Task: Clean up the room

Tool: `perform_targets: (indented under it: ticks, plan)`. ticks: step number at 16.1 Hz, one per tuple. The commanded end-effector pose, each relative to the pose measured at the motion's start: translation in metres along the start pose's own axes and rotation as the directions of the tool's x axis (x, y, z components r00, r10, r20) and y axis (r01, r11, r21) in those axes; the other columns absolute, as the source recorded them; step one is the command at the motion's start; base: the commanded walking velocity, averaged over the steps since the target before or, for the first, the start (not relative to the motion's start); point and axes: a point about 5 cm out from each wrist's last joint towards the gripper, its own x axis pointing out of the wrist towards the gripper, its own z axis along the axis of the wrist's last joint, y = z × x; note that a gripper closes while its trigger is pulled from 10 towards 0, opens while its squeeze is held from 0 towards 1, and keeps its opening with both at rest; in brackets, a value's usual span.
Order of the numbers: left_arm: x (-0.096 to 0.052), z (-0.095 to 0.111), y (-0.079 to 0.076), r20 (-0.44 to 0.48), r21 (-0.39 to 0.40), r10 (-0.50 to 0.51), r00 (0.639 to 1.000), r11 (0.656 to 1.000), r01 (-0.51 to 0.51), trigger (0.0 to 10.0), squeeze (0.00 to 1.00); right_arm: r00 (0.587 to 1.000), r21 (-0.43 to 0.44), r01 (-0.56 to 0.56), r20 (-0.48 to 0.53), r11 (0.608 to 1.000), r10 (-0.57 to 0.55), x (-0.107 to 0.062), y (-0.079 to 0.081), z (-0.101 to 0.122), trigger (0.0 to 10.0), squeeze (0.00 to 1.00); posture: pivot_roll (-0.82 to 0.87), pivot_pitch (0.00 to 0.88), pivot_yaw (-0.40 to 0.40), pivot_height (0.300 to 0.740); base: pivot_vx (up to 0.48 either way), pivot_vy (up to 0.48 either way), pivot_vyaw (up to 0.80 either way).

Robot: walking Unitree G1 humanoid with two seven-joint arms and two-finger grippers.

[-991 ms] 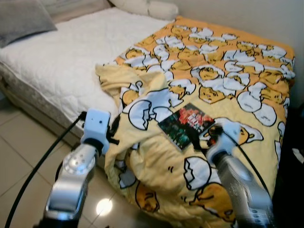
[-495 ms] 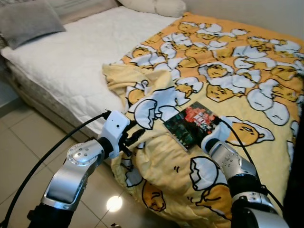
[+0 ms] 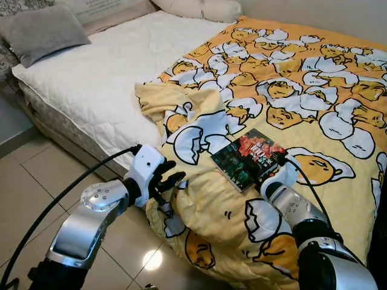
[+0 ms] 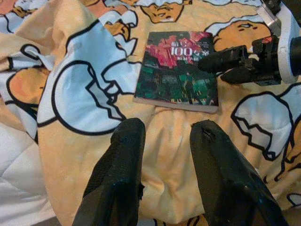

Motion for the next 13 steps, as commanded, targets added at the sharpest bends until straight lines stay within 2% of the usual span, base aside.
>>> perform_targets:
  ticks: [1,4,5,6,10,12,13]
  plan:
    - [-0.002,0.003,-0.001,0.001,0.012,-0.022,1.0,1.0,0.022,10.0,0.0,1.0,0.025,-0.03,0.01,0.999,0.03,0.003,0.009,0.003,10.0,1.0,-0.02,0.0,0.057,0.74,0.0,0.0,0.0]
    - [-0.002,0.004,-0.001,-0.006,0.009,-0.038,0.999,0.999,0.038,10.0,0.0,1.0,0.045,-0.031,-0.001,0.999,0.031,0.005,0.009,-0.001,10.0,1.0,-0.01,0.0,0.06,0.74,0.0,0.0,0.0]
    - [-0.003,0.004,-0.003,-0.009,-0.023,-0.066,0.998,0.998,0.066,10.0,0.0,0.999,0.065,-0.032,-0.004,0.997,0.033,0.005,0.01,-0.002,10.0,1.0,-0.01,0.0,0.063,0.74,0.0,0.0,0.0]
    - [-0.004,0.004,-0.003,-0.009,-0.035,-0.076,0.997,0.997,0.076,10.0,1.0,0.999,0.073,-0.037,-0.005,0.997,0.037,0.006,0.011,-0.003,10.0,1.0,-0.01,0.003,0.066,0.74,0.0,0.0,0.0]
    - [-0.004,0.004,-0.003,-0.016,-0.028,-0.076,0.997,0.997,0.076,10.0,1.0,0.999,0.063,-0.038,-0.024,0.997,0.04,0.008,0.015,-0.007,10.0,1.0,0.01,0.015,0.064,0.74,0.0,0.0,0.0]
    - [-0.005,0.005,-0.003,-0.022,-0.029,-0.076,0.997,0.997,0.075,10.0,1.0,0.999,0.088,-0.039,-0.029,0.995,0.041,0.008,0.014,-0.01,10.0,1.0,0.01,0.017,0.066,0.74,0.0,0.0,0.0]
    - [-0.006,0.004,-0.003,-0.028,-0.024,-0.072,0.997,0.997,0.072,10.0,1.0,0.999,0.136,-0.04,-0.03,0.99,0.044,0.008,0.012,-0.014,10.0,1.0,0.02,0.022,0.074,0.74,0.0,0.0,0.0]
